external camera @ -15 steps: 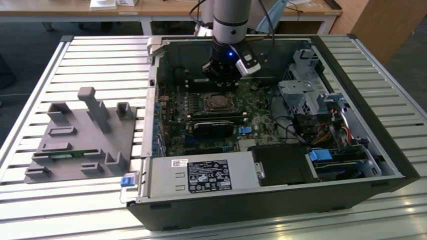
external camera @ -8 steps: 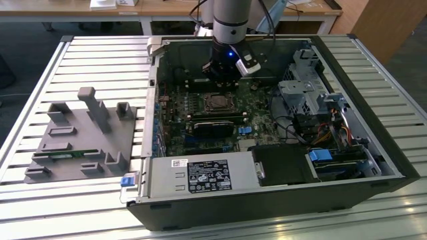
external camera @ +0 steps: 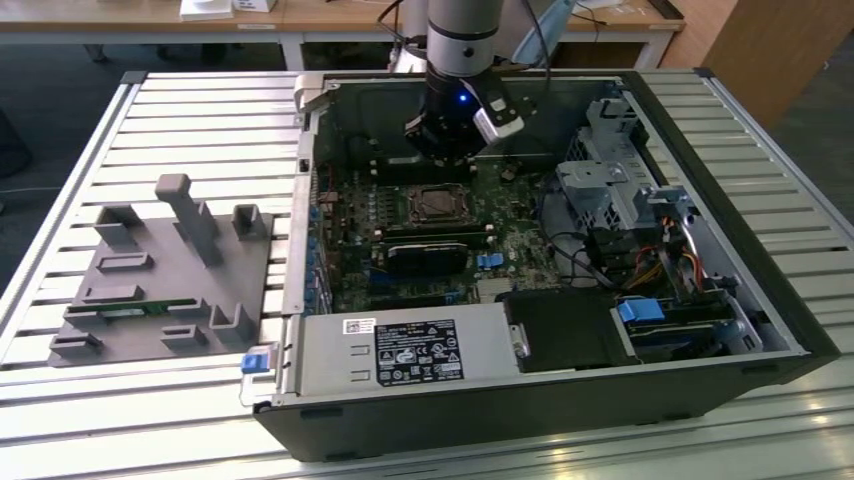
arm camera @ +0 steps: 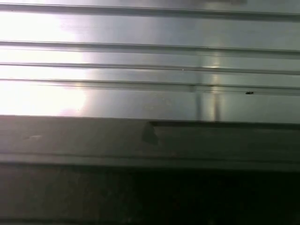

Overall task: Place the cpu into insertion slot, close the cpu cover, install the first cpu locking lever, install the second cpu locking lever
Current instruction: 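Install the first cpu locking lever, then install the second cpu locking lever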

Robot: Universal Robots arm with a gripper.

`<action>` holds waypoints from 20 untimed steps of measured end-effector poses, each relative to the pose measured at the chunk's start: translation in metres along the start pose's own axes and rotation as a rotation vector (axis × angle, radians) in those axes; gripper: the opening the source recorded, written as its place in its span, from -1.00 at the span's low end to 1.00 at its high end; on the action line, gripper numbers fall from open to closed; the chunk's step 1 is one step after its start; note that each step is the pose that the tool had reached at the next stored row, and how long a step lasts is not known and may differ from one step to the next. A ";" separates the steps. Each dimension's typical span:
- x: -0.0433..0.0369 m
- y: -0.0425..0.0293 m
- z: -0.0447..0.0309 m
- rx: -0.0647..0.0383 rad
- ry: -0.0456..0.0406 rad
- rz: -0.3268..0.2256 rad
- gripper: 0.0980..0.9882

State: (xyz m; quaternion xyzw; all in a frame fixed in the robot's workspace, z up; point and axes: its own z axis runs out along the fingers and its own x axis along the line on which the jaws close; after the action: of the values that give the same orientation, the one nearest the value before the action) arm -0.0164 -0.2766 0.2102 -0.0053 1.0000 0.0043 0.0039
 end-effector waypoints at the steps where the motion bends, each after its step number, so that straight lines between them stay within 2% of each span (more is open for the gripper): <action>1: 0.0000 -0.0005 -0.0001 0.000 0.0001 0.000 -0.98; 20: -0.0001 -0.0061 -0.0001 0.000 0.0001 0.000 -0.98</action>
State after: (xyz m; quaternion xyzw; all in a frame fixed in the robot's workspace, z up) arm -0.0162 -0.2827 0.2103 -0.0052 1.0000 0.0041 0.0038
